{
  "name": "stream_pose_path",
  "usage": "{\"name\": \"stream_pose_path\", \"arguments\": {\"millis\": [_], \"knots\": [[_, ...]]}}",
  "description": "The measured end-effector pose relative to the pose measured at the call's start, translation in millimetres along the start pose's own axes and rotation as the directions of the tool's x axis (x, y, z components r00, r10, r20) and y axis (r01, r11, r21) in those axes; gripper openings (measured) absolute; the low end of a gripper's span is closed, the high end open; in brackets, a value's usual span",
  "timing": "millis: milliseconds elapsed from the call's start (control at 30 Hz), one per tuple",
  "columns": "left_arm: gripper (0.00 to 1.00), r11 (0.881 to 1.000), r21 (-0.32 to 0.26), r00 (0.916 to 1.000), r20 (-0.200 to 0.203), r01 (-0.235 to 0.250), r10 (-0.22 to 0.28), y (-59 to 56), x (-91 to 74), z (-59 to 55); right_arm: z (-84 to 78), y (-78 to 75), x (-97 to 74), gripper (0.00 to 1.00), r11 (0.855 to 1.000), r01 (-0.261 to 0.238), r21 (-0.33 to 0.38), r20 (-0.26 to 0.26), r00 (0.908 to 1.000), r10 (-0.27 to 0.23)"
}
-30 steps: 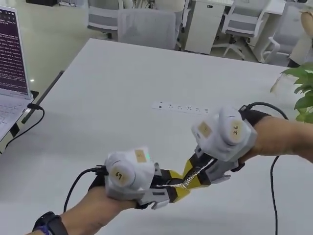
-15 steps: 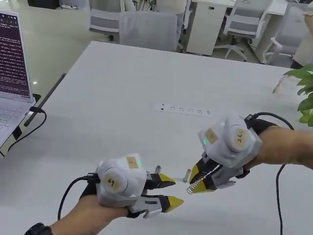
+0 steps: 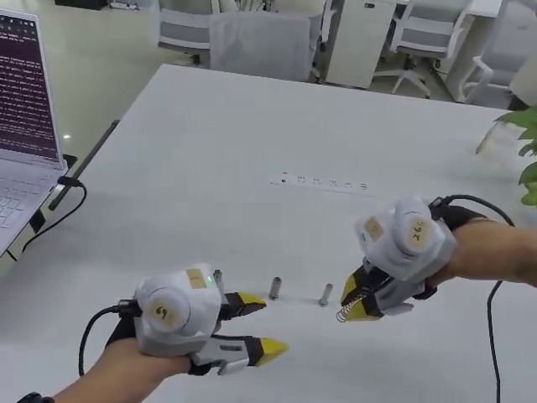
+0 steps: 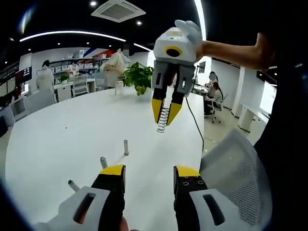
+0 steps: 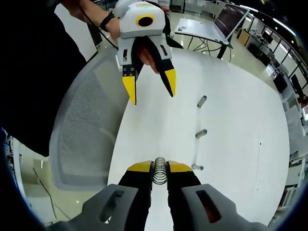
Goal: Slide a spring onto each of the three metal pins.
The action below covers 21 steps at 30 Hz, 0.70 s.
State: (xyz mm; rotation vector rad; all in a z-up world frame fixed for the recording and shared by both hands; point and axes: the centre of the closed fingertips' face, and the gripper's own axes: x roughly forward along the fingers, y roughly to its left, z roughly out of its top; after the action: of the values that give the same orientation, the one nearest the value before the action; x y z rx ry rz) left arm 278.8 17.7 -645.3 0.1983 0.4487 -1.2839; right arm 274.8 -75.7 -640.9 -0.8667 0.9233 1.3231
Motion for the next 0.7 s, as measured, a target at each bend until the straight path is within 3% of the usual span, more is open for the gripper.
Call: {"name": "stream_pose_path", "arguments": {"millis": [333, 700], "knots": [[0.44, 0.994, -0.064, 0.9954, -0.026, -0.093, 0.092, 24.9, -28.8, -22.1, -12.0, -17.3, 2.2, 0.08, 0.998, 0.035, 0.043, -0.008, 0.9994, -0.034], [0.61, 0.977, -0.110, 0.9818, -0.066, -0.184, 0.178, 43.7, -54.2, -44.4, -19.3, -35.5, 7.0, 0.08, 0.996, 0.043, 0.072, -0.027, 0.9988, -0.041]]}}
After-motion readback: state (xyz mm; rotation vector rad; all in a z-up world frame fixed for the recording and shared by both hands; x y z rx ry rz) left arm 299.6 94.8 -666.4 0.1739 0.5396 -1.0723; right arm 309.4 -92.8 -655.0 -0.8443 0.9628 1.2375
